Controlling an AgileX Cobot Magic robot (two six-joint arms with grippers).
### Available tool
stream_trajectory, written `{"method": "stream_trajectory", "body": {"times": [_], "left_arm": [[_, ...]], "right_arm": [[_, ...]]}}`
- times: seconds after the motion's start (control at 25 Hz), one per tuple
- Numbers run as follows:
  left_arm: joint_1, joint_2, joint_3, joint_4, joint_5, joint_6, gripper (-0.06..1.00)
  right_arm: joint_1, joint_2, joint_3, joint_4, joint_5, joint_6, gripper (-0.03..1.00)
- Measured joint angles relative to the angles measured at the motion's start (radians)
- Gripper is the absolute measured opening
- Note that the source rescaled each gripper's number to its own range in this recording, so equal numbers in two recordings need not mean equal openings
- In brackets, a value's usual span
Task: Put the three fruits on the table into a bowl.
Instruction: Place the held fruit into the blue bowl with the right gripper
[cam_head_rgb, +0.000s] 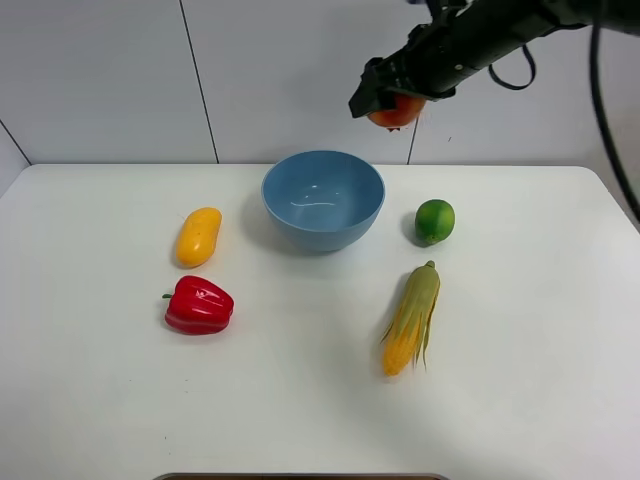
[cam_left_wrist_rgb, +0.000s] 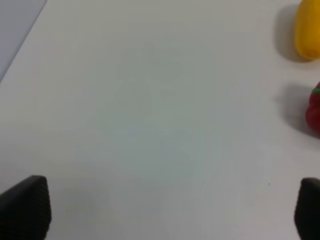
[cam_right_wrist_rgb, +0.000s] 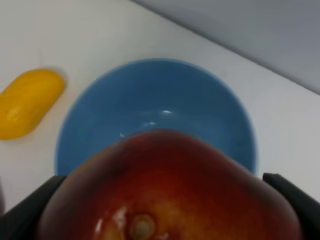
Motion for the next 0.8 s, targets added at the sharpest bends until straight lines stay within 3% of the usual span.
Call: {"method": "stream_trajectory", "body": {"times": [0.28, 0.68, 0.8], "left_arm": [[0.000, 0.000, 0.000, 0.000, 0.000, 0.000, 1.00], [0.000, 0.000, 0.000, 0.000, 0.000, 0.000, 1.00], [0.000, 0.000, 0.000, 0.000, 0.000, 0.000, 1.00]], "right_arm": [[0.075, 0.193, -0.059, -0.015, -0.038, 0.001, 0.20], [0.099, 0.318, -0.061, -0.037, -0.088, 0.019, 0.20], [0.099, 0.323, -0.061, -0.040, -0.105, 0.037, 0.26]]}}
